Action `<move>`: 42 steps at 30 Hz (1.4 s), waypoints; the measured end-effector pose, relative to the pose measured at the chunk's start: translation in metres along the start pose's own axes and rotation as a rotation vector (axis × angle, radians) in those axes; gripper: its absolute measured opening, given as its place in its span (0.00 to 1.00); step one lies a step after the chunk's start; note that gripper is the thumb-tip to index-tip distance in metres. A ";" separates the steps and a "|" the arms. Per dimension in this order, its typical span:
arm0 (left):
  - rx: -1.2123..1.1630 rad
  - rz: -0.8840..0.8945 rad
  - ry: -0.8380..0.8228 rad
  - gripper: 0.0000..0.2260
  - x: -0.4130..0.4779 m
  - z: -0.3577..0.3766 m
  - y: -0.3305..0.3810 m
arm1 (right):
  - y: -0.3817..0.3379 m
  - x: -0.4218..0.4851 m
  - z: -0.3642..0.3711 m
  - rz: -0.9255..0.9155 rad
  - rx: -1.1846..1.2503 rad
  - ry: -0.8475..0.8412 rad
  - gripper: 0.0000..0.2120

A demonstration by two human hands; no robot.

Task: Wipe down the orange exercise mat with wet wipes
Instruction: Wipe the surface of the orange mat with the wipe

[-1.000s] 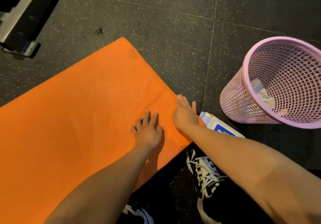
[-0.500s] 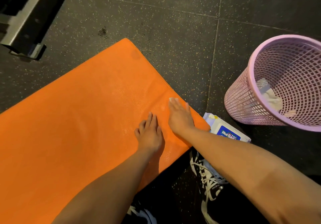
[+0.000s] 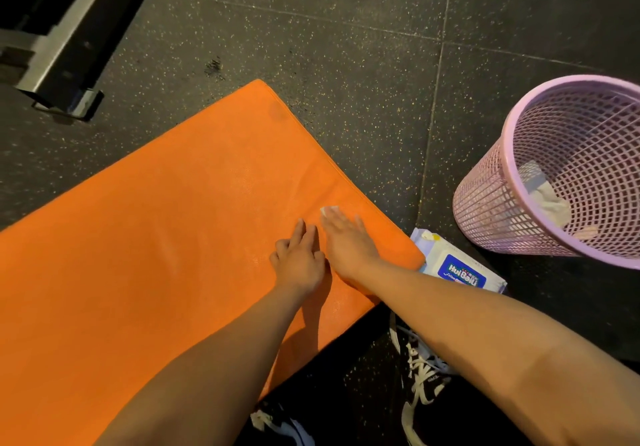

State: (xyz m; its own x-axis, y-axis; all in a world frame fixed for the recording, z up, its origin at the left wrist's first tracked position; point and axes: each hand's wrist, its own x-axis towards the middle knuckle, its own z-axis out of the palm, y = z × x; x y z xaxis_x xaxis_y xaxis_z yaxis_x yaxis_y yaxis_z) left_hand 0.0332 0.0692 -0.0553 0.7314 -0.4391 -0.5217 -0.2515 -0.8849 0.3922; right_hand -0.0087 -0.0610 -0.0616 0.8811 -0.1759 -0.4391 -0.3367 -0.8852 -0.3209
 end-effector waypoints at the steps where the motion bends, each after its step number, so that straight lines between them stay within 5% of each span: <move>1: -0.008 -0.011 0.007 0.27 0.004 -0.002 -0.001 | 0.000 0.002 0.003 -0.052 -0.007 -0.010 0.31; 4: 0.000 -0.040 0.036 0.26 0.012 -0.002 0.000 | 0.017 0.012 -0.003 -0.043 -0.066 0.012 0.30; 8: -0.011 -0.090 0.064 0.26 0.022 0.000 0.011 | 0.024 0.030 -0.016 0.197 -0.019 0.088 0.32; 16: 0.005 -0.135 0.042 0.26 0.048 -0.017 0.002 | 0.004 0.043 -0.011 -0.054 -0.050 -0.009 0.30; 21: 0.078 -0.104 -0.042 0.25 0.046 -0.020 0.001 | 0.023 0.045 -0.025 0.171 -0.056 0.065 0.27; 29: 0.028 -0.059 -0.090 0.26 0.039 -0.022 -0.007 | -0.010 0.033 -0.016 -0.051 -0.066 -0.074 0.30; 35: 0.019 -0.012 -0.065 0.27 0.034 -0.022 -0.015 | 0.010 0.030 -0.023 0.167 -0.019 0.045 0.34; 42: -0.014 -0.023 0.013 0.25 0.041 -0.022 -0.018 | 0.007 0.040 -0.008 -0.166 0.004 0.008 0.36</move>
State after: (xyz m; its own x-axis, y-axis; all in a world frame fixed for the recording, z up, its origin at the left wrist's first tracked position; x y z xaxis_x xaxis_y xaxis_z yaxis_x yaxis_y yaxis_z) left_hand 0.0818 0.0700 -0.0669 0.7448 -0.4168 -0.5211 -0.2257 -0.8923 0.3910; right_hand 0.0270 -0.0773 -0.0745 0.9271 -0.0309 -0.3735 -0.1878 -0.9009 -0.3914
